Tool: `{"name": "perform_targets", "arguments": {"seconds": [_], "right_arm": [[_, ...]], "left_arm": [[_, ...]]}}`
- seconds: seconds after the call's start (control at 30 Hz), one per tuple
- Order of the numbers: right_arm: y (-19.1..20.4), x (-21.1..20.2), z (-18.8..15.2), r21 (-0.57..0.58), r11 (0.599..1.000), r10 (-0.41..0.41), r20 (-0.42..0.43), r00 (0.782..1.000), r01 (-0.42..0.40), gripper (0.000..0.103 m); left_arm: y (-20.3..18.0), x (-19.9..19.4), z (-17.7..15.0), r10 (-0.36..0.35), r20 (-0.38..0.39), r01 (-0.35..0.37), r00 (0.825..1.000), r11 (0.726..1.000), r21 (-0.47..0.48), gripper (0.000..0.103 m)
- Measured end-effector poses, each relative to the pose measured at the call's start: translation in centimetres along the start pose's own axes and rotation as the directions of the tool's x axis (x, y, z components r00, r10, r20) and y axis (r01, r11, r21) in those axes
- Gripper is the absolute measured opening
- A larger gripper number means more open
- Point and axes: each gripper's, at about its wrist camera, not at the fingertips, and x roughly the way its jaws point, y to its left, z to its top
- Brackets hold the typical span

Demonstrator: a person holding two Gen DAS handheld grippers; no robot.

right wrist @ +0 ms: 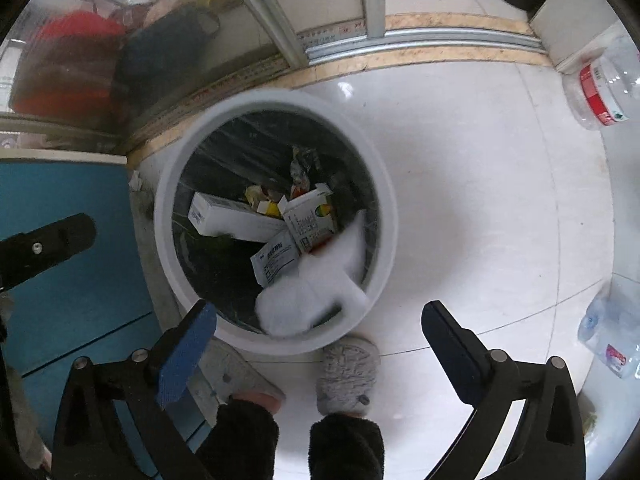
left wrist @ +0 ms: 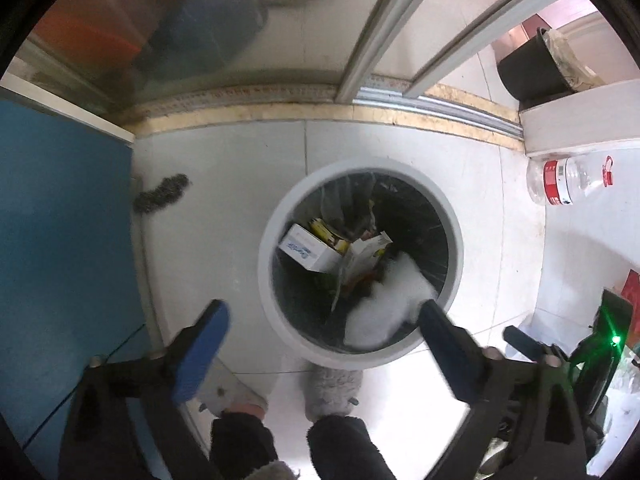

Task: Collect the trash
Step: 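Carry the green scrap and paper towel to the bin and open both grippers, then move both tools back toward the checkered counter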

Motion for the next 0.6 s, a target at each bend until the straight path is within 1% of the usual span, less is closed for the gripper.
{"name": "perform_targets", "arguments": {"seconds": [0.07,0.2,0.3,0.33,0.4,0.43,0.6], "right_arm": [[0.0,-1.7,-0.4,0.011,1.000,-0.002,0.018,1.000,0.002,0.103],[0.6,-5.4,-1.3,0.017,1.000,-0.019,0.062,0.998,0.018,0.103],[1.2,-9.3,-2.3,0.024,0.999,-0.027,0.097,0.995,0.025,0.103],[1.5,-11.2,-2.8,0.027,0.999,-0.034,0.111,0.993,0.031,0.103],[1.8,-14.1,-3.5,0.029,0.999,-0.038,0.130,0.991,0.035,0.103],[2.0,-16.4,-4.3,0.033,0.999,-0.041,0.147,0.988,0.037,0.103],[2.8,-25.4,-7.4,0.029,0.998,-0.063,0.204,0.977,0.058,0.103]], "left_arm": [[-0.3,-2.1,-0.6,0.046,0.039,-0.047,0.998,0.999,0.022,0.100],[-0.5,-6.2,-2.2,0.102,0.090,-0.106,0.991,0.994,0.037,0.100],[-1.1,-10.4,-4.1,0.160,0.139,-0.167,0.977,0.985,0.044,0.100],[-1.3,-12.0,-4.8,0.176,0.155,-0.185,0.972,0.982,0.047,0.100],[-1.7,-15.0,-6.1,0.196,0.180,-0.208,0.964,0.977,0.046,0.100],[-1.9,-16.7,-6.8,0.205,0.192,-0.217,0.960,0.975,0.042,0.100],[-3.7,-23.9,-9.6,0.208,0.229,-0.221,0.951,0.975,0.034,0.100]]}}
